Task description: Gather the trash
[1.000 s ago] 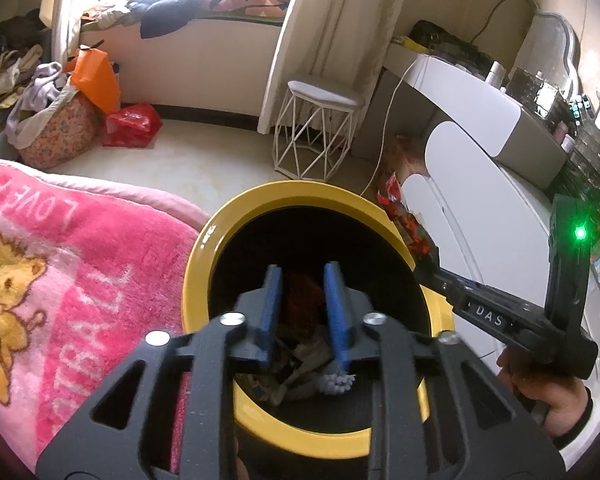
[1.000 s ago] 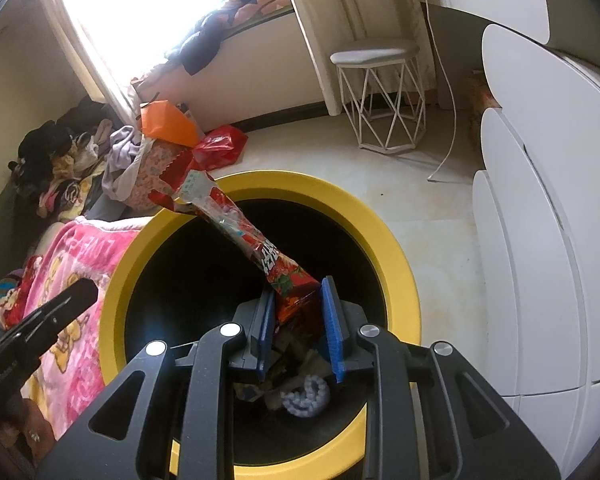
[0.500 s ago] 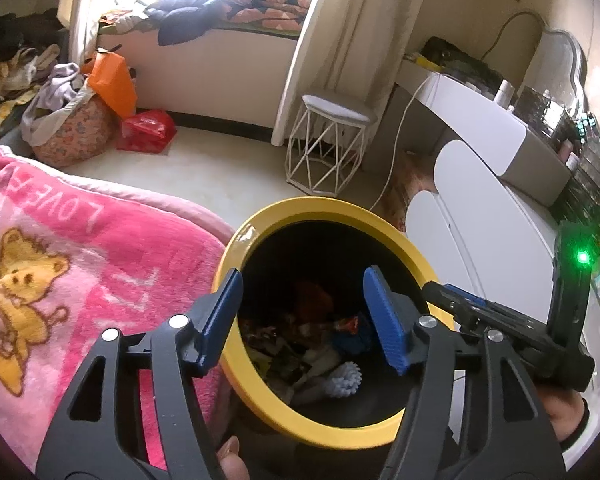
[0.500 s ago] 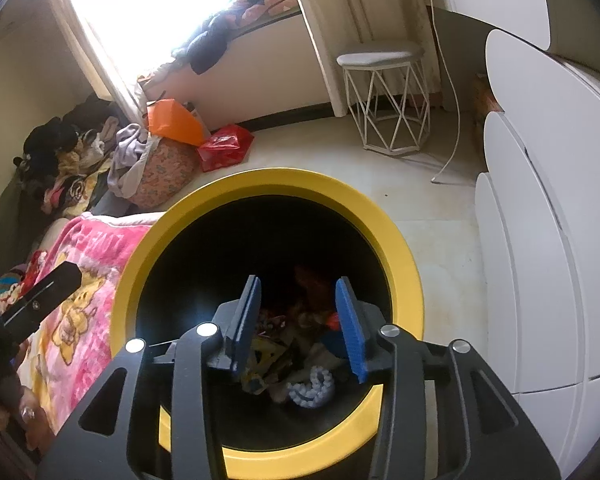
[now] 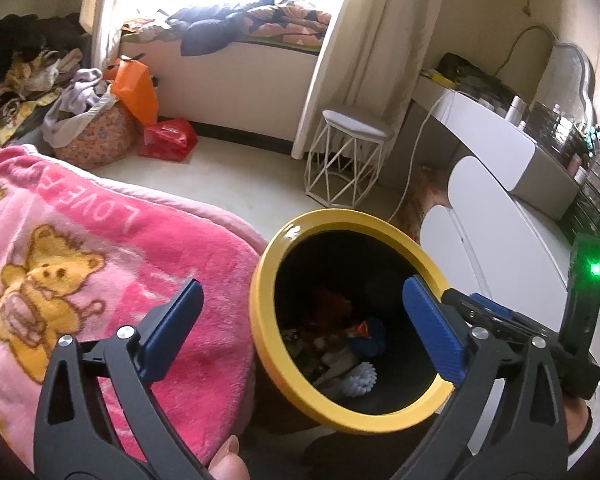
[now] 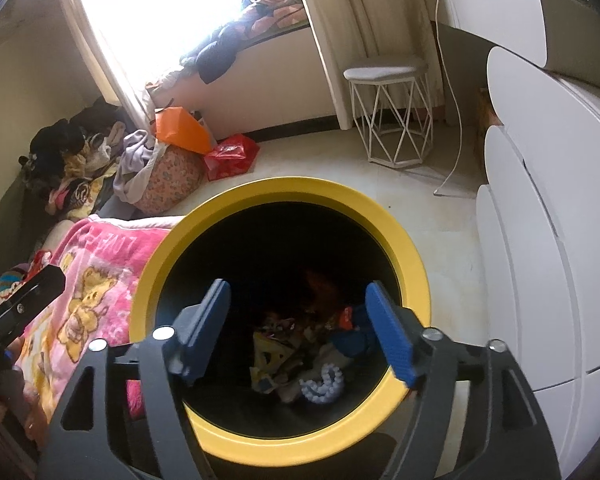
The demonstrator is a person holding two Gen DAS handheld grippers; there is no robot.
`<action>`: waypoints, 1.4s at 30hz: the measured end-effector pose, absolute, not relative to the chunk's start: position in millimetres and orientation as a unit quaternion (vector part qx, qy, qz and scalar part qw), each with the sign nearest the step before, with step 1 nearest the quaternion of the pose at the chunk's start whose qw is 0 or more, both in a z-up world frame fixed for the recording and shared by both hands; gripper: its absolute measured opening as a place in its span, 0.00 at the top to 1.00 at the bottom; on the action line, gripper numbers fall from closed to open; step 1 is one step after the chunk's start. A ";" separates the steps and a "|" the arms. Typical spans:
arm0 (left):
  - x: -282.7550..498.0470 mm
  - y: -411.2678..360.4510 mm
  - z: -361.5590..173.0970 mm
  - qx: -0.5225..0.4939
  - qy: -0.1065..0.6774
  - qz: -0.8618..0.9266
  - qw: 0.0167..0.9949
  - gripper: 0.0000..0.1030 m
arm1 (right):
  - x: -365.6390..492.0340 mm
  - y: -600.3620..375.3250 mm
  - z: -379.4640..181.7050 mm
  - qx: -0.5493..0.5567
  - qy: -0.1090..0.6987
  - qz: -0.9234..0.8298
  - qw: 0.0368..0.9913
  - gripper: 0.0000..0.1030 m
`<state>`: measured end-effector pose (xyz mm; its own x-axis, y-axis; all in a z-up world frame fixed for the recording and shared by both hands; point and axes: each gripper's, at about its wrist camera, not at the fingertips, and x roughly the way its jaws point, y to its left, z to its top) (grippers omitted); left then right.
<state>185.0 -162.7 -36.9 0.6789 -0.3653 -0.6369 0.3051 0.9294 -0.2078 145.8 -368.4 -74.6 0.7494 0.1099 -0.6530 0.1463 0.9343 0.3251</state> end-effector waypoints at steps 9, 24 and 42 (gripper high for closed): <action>169.1 -137.8 -30.7 -0.055 0.352 -0.153 0.922 0.10 | 133.9 -347.6 -63.6 0.166 0.334 0.009 0.928 0.10; 137.4 -98.7 -24.3 -0.054 0.327 -0.105 0.938 0.10 | 112.5 -300.7 -52.3 0.125 0.303 0.037 0.944 0.06; 82.0 -71.6 -24.0 -0.024 0.254 -0.073 0.964 0.10 | 68.7 -262.6 -44.9 0.092 0.192 0.021 0.977 0.06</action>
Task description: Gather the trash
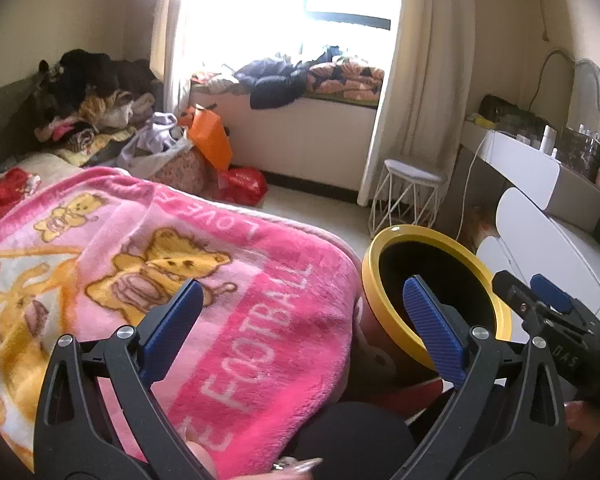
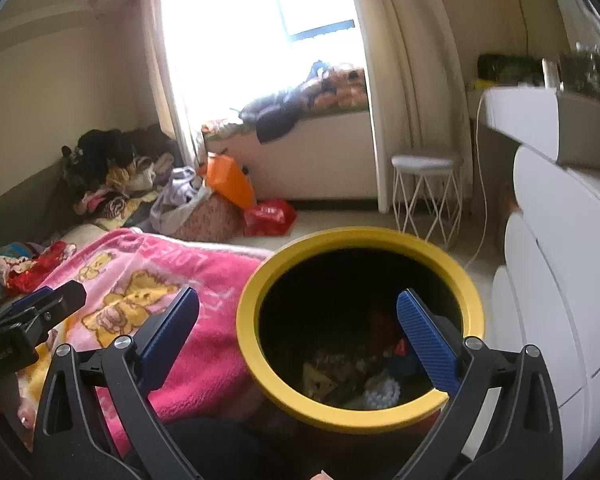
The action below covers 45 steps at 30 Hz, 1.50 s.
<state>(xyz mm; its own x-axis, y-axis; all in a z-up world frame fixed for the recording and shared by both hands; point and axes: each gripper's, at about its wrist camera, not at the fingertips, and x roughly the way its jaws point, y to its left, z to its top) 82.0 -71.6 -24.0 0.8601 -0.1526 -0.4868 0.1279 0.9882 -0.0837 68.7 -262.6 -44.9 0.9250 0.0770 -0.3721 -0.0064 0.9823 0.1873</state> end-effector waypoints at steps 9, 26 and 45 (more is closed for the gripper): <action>69.8 -57.5 -19.2 -0.041 0.214 -0.068 0.974 0.10 | 49.7 -251.3 -43.7 0.053 0.137 0.037 0.988 0.06; 60.1 -49.8 -19.2 -0.051 0.183 -0.062 0.980 0.10 | 31.2 -236.1 -51.7 0.013 0.074 0.000 0.997 0.06; 59.2 -50.5 -22.0 -0.050 0.185 -0.061 0.980 0.10 | 28.3 -236.8 -54.2 0.025 0.078 -0.009 0.997 0.06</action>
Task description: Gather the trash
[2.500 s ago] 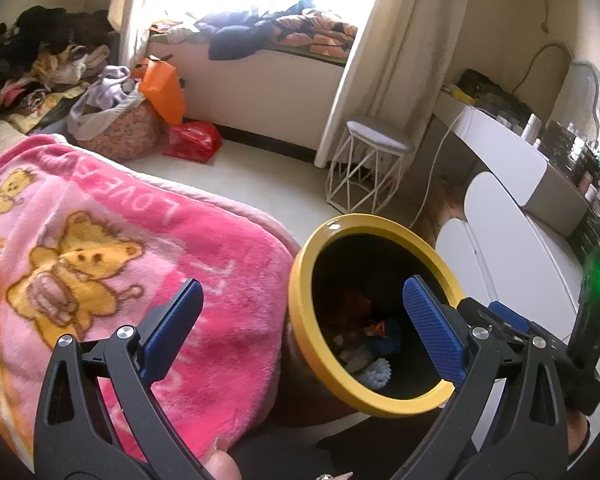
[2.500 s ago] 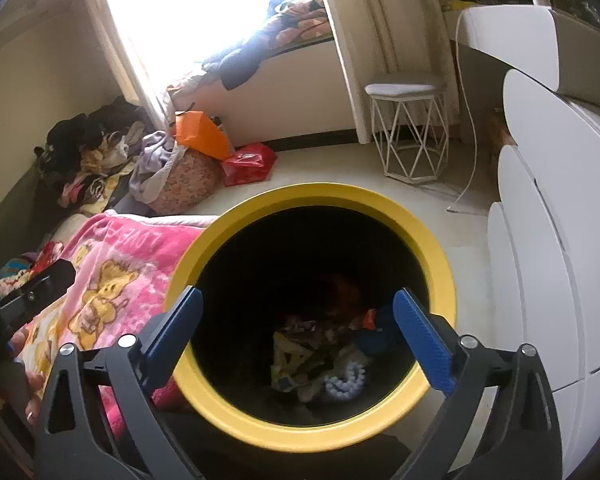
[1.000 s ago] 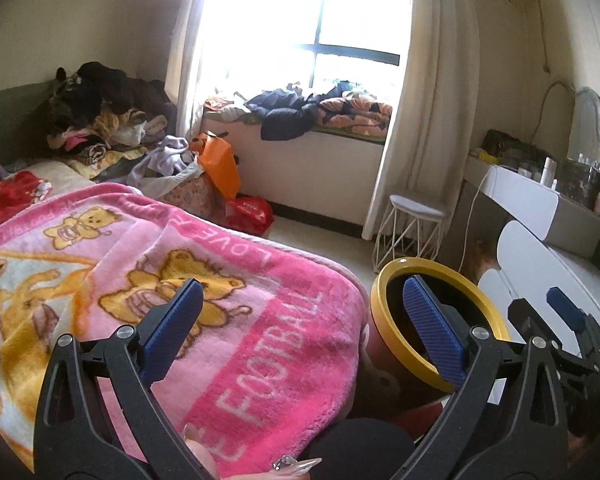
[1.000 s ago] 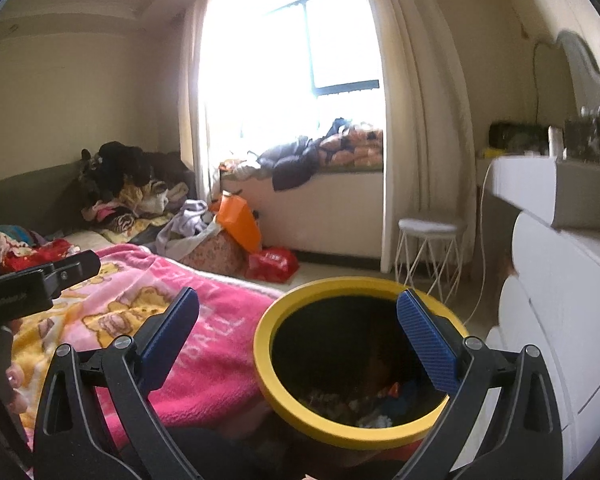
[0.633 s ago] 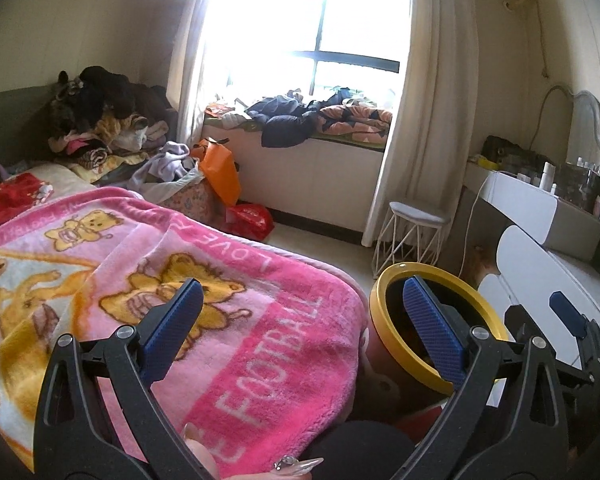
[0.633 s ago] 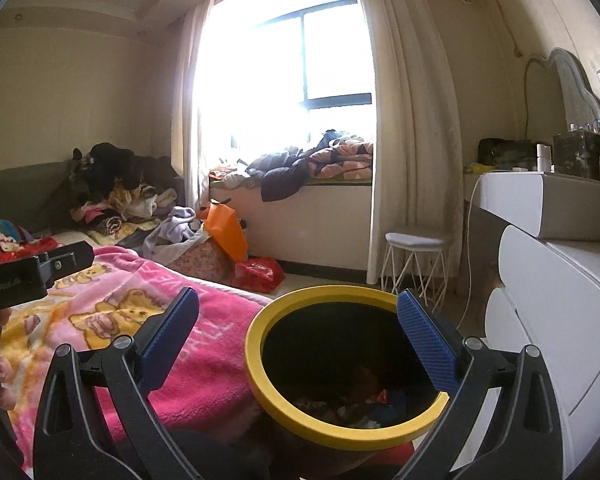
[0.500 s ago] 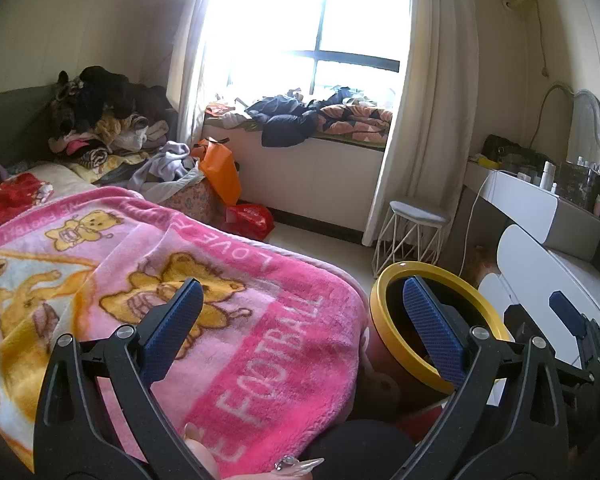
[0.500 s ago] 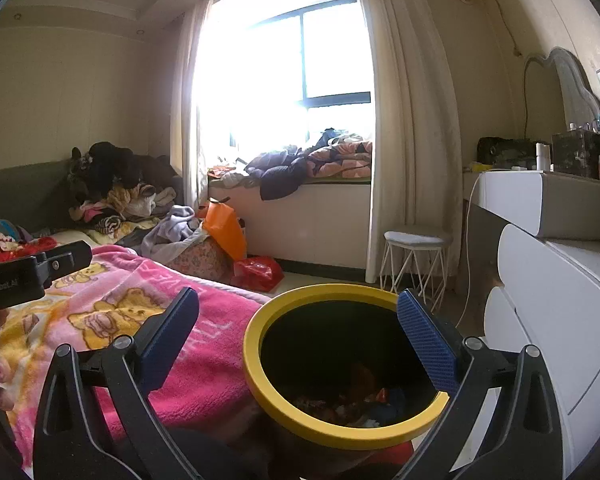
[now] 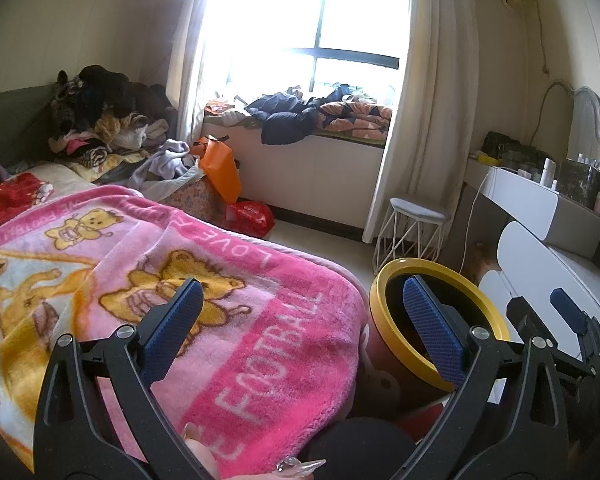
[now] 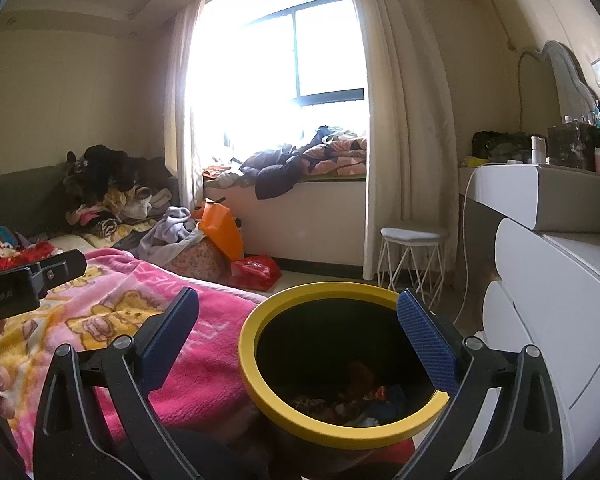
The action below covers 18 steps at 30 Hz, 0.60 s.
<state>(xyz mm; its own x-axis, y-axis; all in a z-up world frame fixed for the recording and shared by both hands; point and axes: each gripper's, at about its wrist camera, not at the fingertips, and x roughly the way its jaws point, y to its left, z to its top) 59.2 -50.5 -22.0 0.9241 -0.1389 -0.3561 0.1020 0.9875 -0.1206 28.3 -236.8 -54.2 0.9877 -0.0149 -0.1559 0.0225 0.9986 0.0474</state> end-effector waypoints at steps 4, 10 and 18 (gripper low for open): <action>59.1 -50.3 -23.1 -0.050 0.187 -0.062 0.979 0.10 | 28.5 -237.3 -53.9 0.028 0.077 -0.012 0.997 0.06; 59.1 -49.7 -23.8 -0.051 0.188 -0.062 0.979 0.10 | 28.7 -238.0 -53.8 0.028 0.077 -0.012 0.997 0.06; 59.2 -50.4 -23.6 -0.050 0.188 -0.061 0.979 0.10 | 28.8 -239.1 -53.4 0.029 0.076 -0.013 0.997 0.06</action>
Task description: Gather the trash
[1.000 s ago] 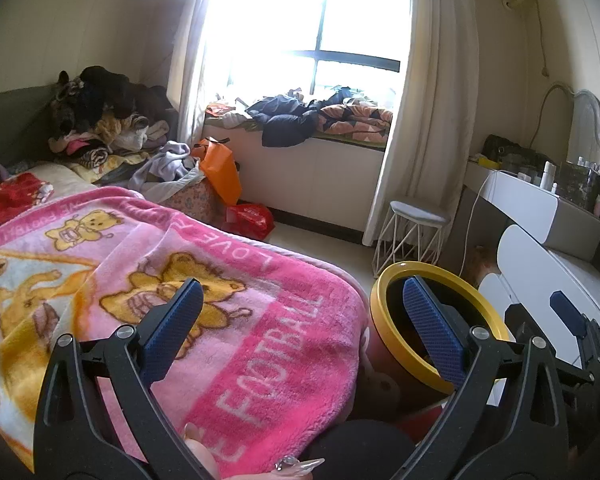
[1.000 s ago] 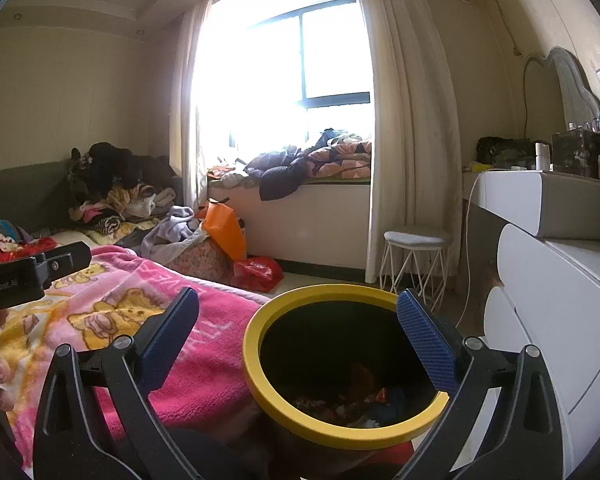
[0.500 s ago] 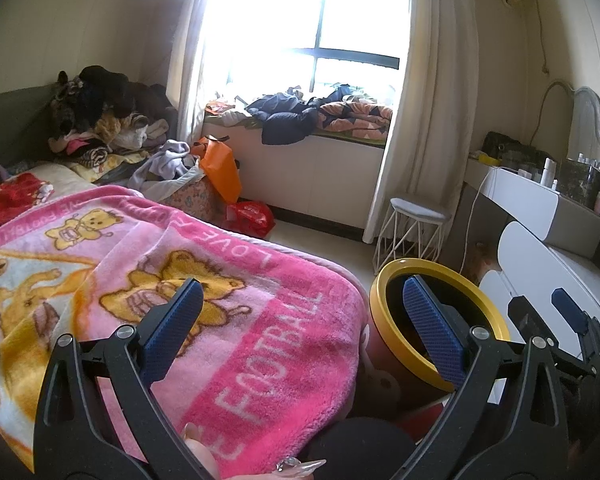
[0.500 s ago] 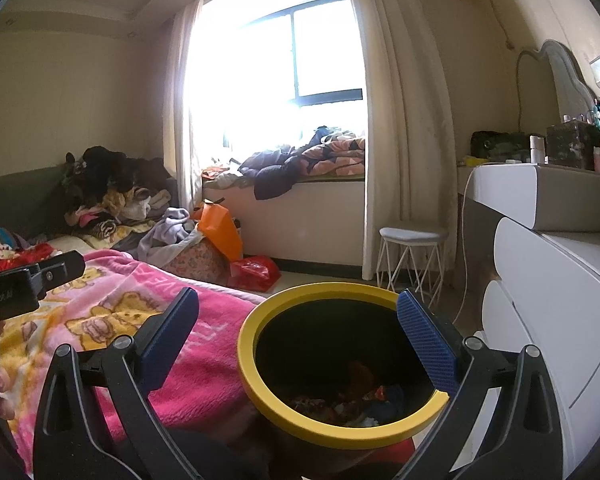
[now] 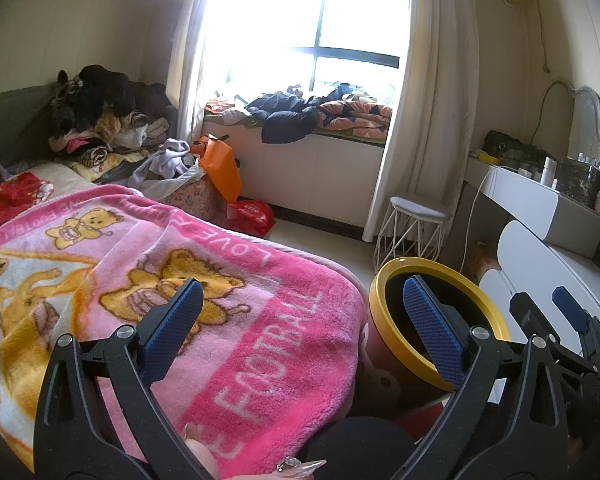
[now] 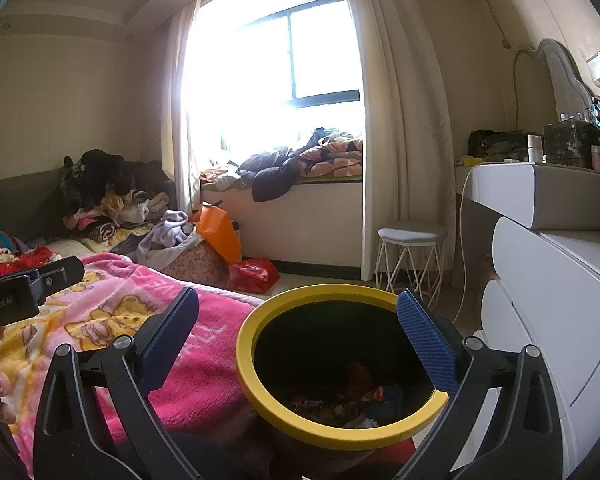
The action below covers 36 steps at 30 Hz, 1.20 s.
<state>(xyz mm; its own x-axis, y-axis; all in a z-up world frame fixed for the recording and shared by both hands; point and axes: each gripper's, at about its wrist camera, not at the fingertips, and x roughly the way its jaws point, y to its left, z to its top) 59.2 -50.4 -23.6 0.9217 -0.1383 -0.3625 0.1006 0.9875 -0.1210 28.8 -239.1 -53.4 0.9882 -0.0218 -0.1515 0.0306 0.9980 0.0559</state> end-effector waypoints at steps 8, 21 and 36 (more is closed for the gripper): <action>59.1 -50.0 -24.2 -0.049 0.189 -0.062 0.979 0.10 | 28.7 -239.5 -53.7 0.029 0.076 -0.013 0.997 0.06; 58.7 -50.6 -23.9 -0.051 0.189 -0.061 0.979 0.10 | 28.5 -240.1 -53.9 0.030 0.075 -0.013 0.997 0.06; 61.6 -46.7 -31.0 -0.054 0.210 -0.054 0.975 0.10 | 31.0 -238.7 -49.7 0.045 0.082 -0.005 0.996 0.06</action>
<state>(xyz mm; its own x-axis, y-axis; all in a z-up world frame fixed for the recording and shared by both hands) 61.6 -46.7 -31.0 0.9059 -0.1274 -0.4038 0.0824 0.9885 -0.1271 31.0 -238.7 -49.7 0.9865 -0.0035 -0.1639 0.0184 0.9958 0.0894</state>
